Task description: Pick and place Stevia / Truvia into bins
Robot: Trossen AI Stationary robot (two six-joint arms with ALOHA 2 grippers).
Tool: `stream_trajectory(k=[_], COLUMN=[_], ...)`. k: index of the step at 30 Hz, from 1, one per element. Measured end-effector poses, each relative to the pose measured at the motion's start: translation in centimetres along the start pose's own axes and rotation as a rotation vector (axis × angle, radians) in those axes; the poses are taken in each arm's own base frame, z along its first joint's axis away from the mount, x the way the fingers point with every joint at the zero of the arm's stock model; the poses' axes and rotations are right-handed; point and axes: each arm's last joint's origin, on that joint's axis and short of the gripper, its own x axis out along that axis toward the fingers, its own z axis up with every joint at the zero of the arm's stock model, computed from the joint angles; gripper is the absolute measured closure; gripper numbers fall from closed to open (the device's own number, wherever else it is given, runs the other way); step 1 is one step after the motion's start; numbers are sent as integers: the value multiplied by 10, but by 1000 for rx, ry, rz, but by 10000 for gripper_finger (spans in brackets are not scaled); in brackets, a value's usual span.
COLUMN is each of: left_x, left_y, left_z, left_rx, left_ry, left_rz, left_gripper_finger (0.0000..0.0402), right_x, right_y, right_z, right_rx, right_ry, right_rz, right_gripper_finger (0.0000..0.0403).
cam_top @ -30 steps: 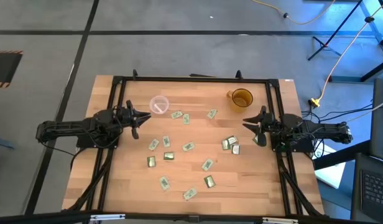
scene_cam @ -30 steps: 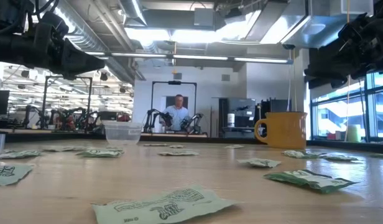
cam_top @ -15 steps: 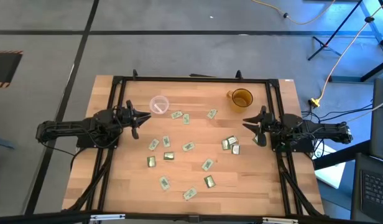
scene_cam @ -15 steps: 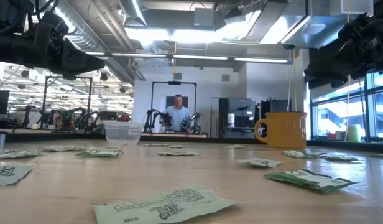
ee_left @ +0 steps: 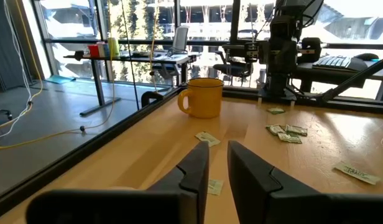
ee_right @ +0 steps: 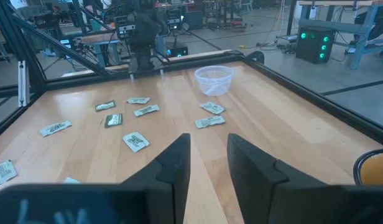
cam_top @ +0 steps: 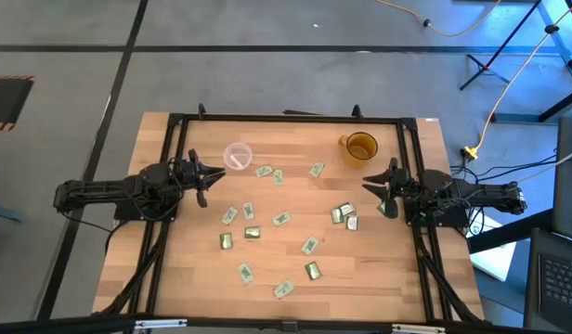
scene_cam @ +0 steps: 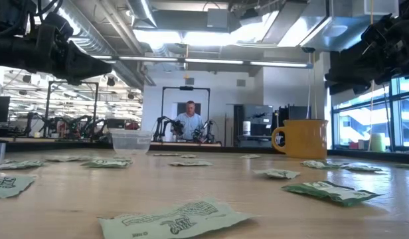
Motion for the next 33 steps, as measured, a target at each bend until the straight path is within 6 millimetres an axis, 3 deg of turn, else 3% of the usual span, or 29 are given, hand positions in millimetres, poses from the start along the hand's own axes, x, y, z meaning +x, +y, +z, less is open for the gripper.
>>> stream_trajectory(k=[15,28,33], left_x=[0,0,0], left_y=[1,1,-1], left_z=[0,5,11], left_rx=[111,72,101], left_ry=[0,-55,-87], left_rz=[30,42,-3], left_gripper_finger=[349,346,324], right_x=[0,0,0], right_y=[0,0,1], right_z=[0,3,7], right_rx=[-2,4,9], right_ry=[-4,-32,-68], right_rz=[1,3,6], right_gripper_finger=[292,292,292])
